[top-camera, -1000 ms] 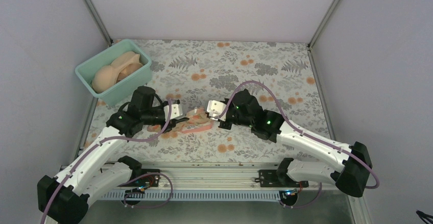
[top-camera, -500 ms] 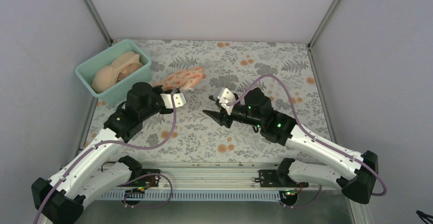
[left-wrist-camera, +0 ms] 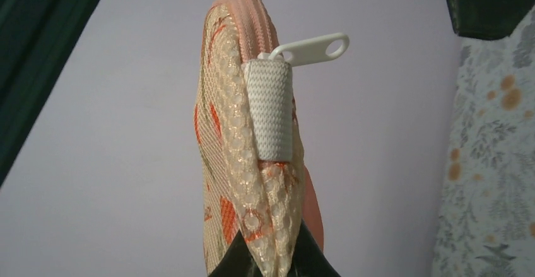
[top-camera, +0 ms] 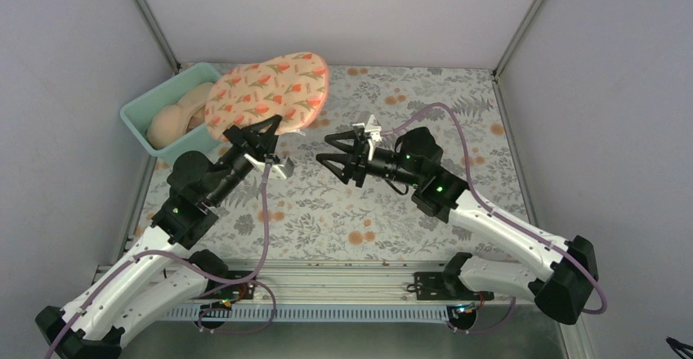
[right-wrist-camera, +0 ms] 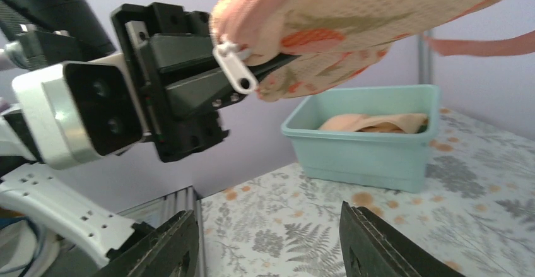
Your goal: Unzip the laundry bag and remove the bra
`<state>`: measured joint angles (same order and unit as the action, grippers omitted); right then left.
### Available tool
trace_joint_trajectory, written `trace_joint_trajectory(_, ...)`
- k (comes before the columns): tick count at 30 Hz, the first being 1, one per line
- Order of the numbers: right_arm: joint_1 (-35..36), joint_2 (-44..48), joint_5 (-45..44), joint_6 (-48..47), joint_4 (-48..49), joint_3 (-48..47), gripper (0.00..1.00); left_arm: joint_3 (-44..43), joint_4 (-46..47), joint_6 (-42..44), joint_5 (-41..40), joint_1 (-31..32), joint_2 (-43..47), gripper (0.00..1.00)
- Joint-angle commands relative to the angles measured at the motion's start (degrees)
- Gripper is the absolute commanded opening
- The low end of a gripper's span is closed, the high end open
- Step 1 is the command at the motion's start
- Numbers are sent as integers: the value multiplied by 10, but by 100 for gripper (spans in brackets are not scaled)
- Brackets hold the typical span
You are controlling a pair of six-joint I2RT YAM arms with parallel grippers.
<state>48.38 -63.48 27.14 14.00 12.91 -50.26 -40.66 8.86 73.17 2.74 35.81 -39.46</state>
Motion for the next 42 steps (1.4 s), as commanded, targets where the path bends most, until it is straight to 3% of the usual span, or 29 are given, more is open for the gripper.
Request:
trace_joint_trajectory(1,17,-28,45,-29,27,-45,60,-7,65,46,-3,3,0,2)
trace_joint_trajectory(8,34,-48,-80,-97,54,-64,50,-4,59,55,2,7,0,2)
trace_joint_trajectory(14,75,-42,-204,-238,85,-52,48,-6,50,49,2,9,-1,2)
trace_joint_trajectory(26,112,-49,-245,-296,63,-68,33,-2,42,46,2,10,-5,2)
trace_joint_trajectory(36,128,-50,-265,-309,44,-82,31,7,37,57,-4,10,-9,2)
trace_joint_trajectory(39,129,-50,-271,-309,38,-82,26,8,36,57,-3,10,-9,2)
trace_joint_trajectory(42,129,-50,-280,-303,29,-85,14,8,34,56,-4,10,-8,2)
